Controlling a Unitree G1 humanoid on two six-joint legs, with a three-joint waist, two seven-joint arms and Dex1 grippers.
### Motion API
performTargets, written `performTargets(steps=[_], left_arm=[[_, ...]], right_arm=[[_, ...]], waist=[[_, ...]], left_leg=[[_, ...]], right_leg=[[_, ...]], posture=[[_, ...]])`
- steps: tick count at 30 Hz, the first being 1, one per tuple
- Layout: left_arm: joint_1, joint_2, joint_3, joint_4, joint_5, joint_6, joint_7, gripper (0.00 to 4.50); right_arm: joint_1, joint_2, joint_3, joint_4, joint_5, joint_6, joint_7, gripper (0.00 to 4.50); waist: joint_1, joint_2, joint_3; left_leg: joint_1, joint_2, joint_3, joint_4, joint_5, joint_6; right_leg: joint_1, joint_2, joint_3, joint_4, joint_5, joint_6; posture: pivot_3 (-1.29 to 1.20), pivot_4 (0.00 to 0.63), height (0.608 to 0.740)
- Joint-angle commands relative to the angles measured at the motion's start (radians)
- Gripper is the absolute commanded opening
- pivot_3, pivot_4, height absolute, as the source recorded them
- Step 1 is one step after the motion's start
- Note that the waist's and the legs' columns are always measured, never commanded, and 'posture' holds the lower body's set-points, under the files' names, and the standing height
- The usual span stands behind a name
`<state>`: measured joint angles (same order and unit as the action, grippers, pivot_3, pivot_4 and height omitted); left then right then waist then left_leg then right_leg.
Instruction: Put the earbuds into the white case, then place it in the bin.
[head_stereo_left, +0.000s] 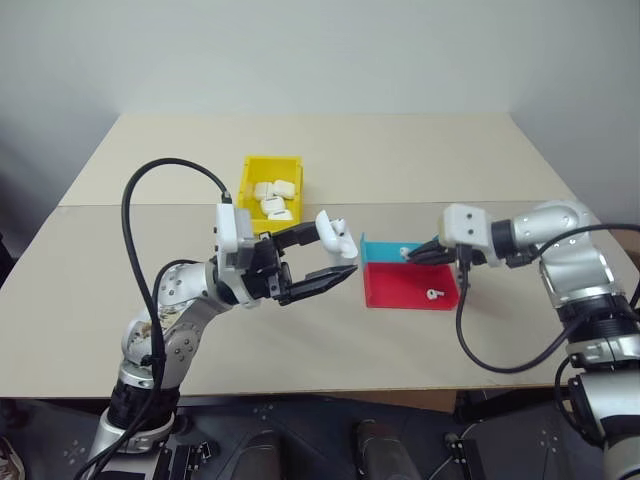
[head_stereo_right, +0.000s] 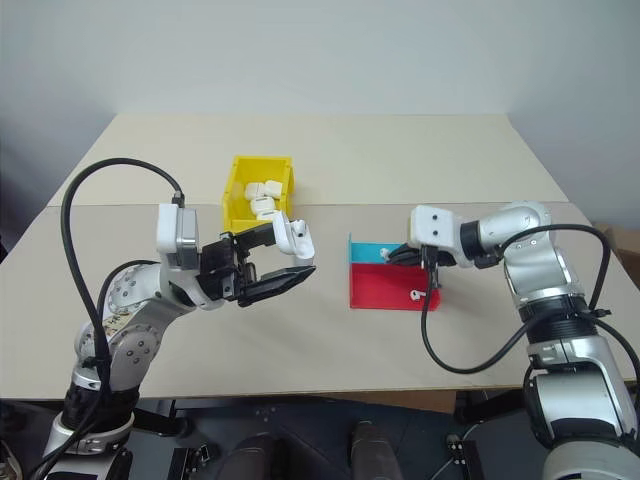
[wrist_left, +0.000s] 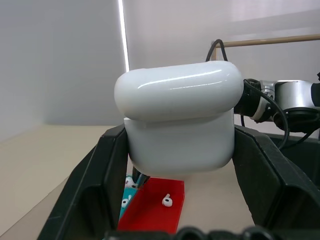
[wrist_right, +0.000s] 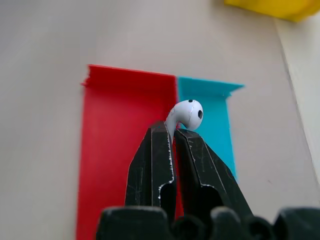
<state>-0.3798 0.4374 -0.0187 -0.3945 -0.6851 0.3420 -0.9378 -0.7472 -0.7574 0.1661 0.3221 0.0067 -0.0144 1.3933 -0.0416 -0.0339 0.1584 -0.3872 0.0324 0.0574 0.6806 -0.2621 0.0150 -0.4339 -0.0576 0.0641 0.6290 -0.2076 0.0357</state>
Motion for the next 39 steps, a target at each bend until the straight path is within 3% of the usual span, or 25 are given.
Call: performTargets(steps=[1,9,13,19,28,39], left_arm=[[0.004,0.006,0.014,-0.042,-0.020,-0.003,0.001,2.85],[0.031,0.016,0.024,-0.072,-0.021,0.000,0.021,2.85],[0.054,0.032,0.040,-0.094,-0.025,0.001,0.032,2.85],[0.072,0.053,0.060,-0.119,-0.025,0.006,0.054,2.85],[0.098,0.073,0.068,-0.153,-0.043,0.011,0.078,2.85],[0.075,0.063,0.048,-0.134,-0.043,0.008,0.069,2.85]], right_arm=[[-0.040,0.014,0.007,0.003,0.004,0.011,-0.017,0.18],[-0.277,0.060,0.096,0.337,-0.115,-0.131,-0.043,0.18],[-0.406,0.117,0.182,0.605,-0.250,-0.261,-0.137,0.18],[-0.482,0.183,0.259,0.843,-0.369,-0.368,-0.227,0.18],[-0.452,0.175,0.233,0.840,-0.352,-0.431,-0.135,0.18],[-0.355,0.128,0.199,0.675,-0.300,-0.397,-0.018,0.18]], waist=[[-0.001,0.000,0.000],[-0.001,0.000,0.000],[-0.003,0.000,0.000],[-0.004,0.000,0.000],[-0.004,0.000,0.000],[-0.002,0.000,0.000]], left_leg=[[0.000,0.000,0.001,0.000,0.000,0.000],[0.000,0.000,0.003,-0.001,0.000,0.000],[0.000,0.000,0.004,-0.001,0.000,0.000],[0.000,0.000,0.004,-0.001,0.000,0.000],[0.000,0.000,0.001,-0.001,0.000,0.000],[0.001,0.000,0.001,-0.001,0.000,0.000]], right_leg=[[0.000,0.000,0.000,0.000,0.000,0.000],[0.000,0.000,0.000,-0.001,0.000,0.000],[-0.001,0.000,0.000,-0.001,0.000,0.000],[-0.001,0.000,0.000,-0.001,0.000,0.000],[-0.001,-0.001,0.000,0.000,0.000,0.000],[0.000,-0.001,0.000,0.000,0.000,0.000]], posture=[[0.00,0.150,0.740],[0.00,0.150,0.740],[0.00,0.150,0.740],[0.00,0.150,0.740],[0.00,0.150,0.740],[0.00,0.150,0.740]])
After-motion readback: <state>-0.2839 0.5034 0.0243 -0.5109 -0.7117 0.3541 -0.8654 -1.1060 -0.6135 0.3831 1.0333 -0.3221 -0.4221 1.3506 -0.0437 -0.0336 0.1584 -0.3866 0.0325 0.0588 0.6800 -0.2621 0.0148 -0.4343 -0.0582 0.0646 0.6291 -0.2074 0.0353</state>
